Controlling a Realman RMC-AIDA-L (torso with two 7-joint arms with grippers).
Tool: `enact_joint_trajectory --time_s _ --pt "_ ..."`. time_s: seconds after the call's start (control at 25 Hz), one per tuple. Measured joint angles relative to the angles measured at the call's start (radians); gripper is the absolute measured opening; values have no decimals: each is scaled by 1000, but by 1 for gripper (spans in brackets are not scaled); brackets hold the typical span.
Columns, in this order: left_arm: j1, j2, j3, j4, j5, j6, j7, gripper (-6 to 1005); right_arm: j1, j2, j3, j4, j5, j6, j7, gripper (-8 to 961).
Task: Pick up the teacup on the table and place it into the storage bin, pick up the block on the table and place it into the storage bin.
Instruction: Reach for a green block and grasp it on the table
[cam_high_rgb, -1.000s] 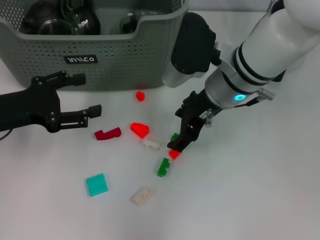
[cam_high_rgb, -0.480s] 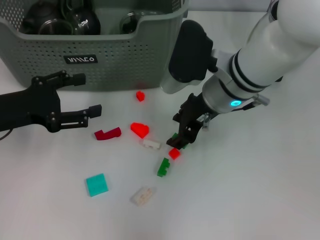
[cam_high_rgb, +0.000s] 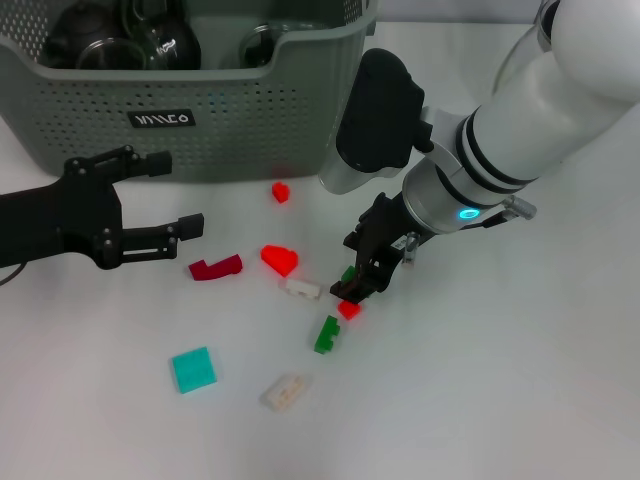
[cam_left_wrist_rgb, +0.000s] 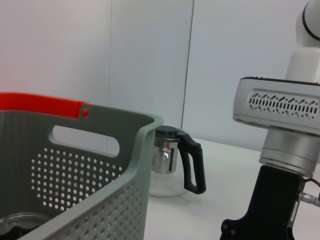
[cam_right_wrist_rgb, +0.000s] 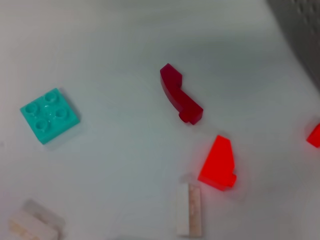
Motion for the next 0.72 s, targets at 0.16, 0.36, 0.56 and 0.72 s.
enact_joint_trajectory --time_s 0.16,0.36,0.56,0.72 --pt "2 0 -1 0 0 0 0 876 -1 0 -1 1 0 3 0 688" --pt "4 0 -1 -11 0 0 3 876 -3 0 -5 7 0 3 0 653" --pt "4 0 -1 -25 0 0 15 875 -4 0 -10 15 -1 11 1 571" --pt "5 0 -1 -26 0 -1 16 875 -5 0 -15 11 -1 11 9 527"
